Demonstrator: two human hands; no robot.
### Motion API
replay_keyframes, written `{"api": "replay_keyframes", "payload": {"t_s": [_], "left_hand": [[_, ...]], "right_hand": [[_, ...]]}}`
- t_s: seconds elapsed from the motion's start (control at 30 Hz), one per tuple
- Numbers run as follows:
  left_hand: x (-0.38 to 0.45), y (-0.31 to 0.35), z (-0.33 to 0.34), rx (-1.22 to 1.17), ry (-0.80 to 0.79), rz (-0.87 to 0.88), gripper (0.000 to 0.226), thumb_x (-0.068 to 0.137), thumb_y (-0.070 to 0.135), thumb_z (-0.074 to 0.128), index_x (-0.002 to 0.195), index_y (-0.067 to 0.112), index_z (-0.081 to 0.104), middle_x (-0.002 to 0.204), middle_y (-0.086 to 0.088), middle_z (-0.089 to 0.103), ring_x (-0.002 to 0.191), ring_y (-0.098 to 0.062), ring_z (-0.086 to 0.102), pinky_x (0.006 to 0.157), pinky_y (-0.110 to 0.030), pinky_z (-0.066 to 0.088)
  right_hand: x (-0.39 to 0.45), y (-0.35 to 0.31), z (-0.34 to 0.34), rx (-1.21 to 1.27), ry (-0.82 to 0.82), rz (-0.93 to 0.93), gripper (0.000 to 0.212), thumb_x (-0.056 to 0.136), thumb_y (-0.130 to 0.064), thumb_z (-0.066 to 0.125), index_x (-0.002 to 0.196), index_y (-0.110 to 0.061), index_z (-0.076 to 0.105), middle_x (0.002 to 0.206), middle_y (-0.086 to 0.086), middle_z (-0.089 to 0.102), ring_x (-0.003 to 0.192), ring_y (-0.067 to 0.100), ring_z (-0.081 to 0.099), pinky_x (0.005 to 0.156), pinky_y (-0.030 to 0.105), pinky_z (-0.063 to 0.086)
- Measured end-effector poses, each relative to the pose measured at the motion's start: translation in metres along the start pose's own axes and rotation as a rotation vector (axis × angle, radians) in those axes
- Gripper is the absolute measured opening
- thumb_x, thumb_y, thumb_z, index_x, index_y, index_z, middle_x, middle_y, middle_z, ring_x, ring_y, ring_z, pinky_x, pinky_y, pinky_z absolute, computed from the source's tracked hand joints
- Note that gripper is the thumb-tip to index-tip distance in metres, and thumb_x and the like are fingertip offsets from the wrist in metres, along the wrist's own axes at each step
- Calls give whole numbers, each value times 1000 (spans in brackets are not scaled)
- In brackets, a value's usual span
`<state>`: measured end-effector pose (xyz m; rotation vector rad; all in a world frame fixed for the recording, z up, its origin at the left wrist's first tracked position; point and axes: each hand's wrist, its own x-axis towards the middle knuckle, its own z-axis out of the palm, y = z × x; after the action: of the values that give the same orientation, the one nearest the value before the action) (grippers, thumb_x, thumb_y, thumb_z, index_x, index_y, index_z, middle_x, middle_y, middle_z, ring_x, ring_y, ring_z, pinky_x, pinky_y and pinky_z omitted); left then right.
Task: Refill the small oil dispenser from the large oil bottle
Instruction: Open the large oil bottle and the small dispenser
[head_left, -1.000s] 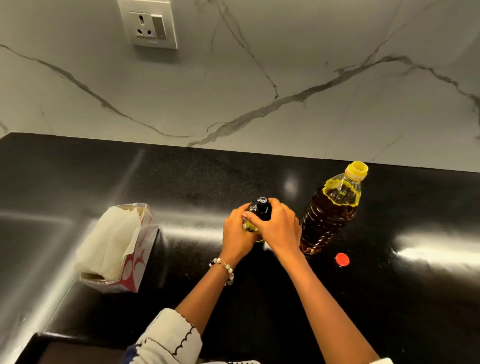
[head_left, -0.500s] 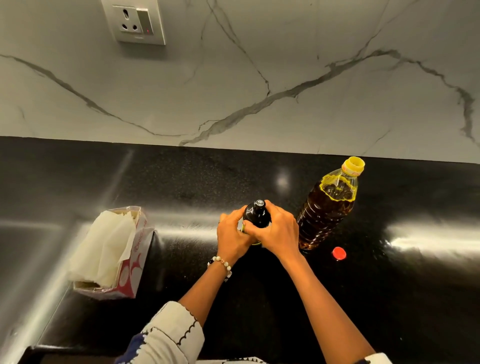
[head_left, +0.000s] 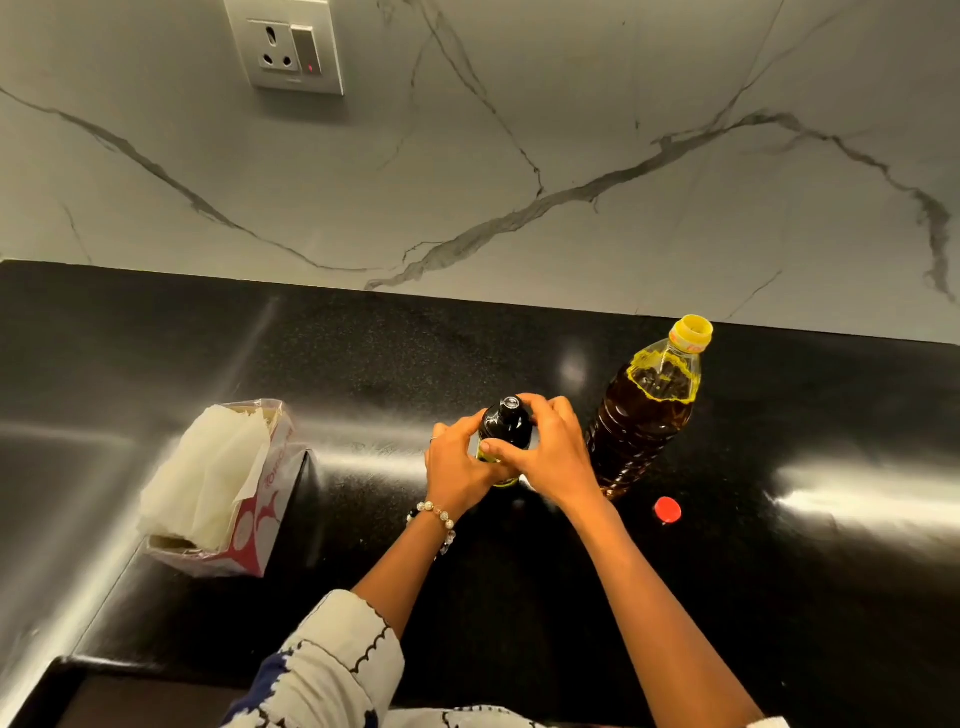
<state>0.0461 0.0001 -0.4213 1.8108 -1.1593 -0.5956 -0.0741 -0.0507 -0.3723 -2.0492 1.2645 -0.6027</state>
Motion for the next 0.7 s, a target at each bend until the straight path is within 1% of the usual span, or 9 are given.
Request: {"api": "replay_keyframes", "payload": {"t_s": [0.07, 0.13, 0.23, 0.3, 0.37, 0.47, 0.5, 0.63, 0.7], "left_hand": [[-2, 1, 0, 13, 14, 0, 71, 51, 52, 65, 121, 37, 61, 103, 18, 63, 92, -15, 45, 83, -41, 47], [-1, 1, 1, 27, 20, -1, 72, 52, 53, 61, 121, 37, 61, 102, 18, 63, 91, -14, 45, 84, -43, 47], [-2, 2, 1, 41, 22, -5, 68, 54, 48, 68, 121, 37, 61, 101, 22, 59, 91, -14, 44, 84, -41, 45], [-2, 2, 1, 50, 27, -2, 66, 56, 44, 75, 120, 38, 61, 101, 22, 59, 90, -13, 43, 83, -40, 45], [-2, 1, 1, 66, 26, -12, 63, 59, 38, 83, 119, 38, 62, 103, 20, 61, 90, -13, 43, 81, -38, 45], [-2, 1, 2, 80, 29, -17, 58, 62, 38, 82, 116, 39, 63, 108, 16, 66, 92, -14, 44, 80, -38, 45], [-2, 0, 2, 76, 28, -15, 57, 62, 38, 81, 116, 39, 63, 109, 15, 66, 93, -14, 45, 81, -38, 45], [-3, 3, 1, 69, 33, -28, 59, 63, 33, 82, 118, 39, 62, 104, 17, 64, 95, -14, 45, 84, -38, 45], [-4, 5, 0, 86, 36, -36, 61, 63, 35, 83, 120, 37, 61, 102, 16, 62, 95, -13, 44, 83, -36, 43]], "right_hand": [[-4, -4, 0, 2, 19, -33, 64, 71, -35, 80, 128, -20, 53, 110, -2, 43, 111, 15, 46, 86, 21, 38], [-5, -6, -1, -25, -2, -54, 65, 74, -24, 76, 133, -18, 50, 114, -2, 44, 116, 16, 42, 87, 19, 34], [-6, -7, -7, -7, -91, -53, 78, 77, -13, 72, 146, -20, 36, 132, 1, 44, 125, 18, 34, 95, 20, 30], [-6, -9, -9, 56, -118, -37, 86, 77, -13, 74, 149, -23, 28, 138, 0, 42, 129, 18, 30, 100, 24, 30], [-5, -13, -7, 68, -70, -47, 86, 74, -20, 79, 146, -22, 33, 137, 0, 42, 127, 17, 31, 101, 27, 32], [-4, -16, -2, 56, 46, -32, 66, 70, -27, 83, 128, -20, 52, 122, 0, 44, 119, 16, 38, 98, 27, 38], [-4, -16, 0, 52, 66, -26, 60, 70, -27, 83, 122, -19, 55, 118, 1, 45, 117, 16, 39, 96, 26, 39], [0, -16, -1, 21, 53, -56, 54, 70, -20, 81, 119, -15, 58, 116, 2, 51, 114, 16, 44, 90, 21, 35], [3, -15, -6, 39, -6, -56, 57, 68, -14, 80, 121, -18, 58, 118, 1, 54, 116, 18, 47, 95, 27, 41]]}}
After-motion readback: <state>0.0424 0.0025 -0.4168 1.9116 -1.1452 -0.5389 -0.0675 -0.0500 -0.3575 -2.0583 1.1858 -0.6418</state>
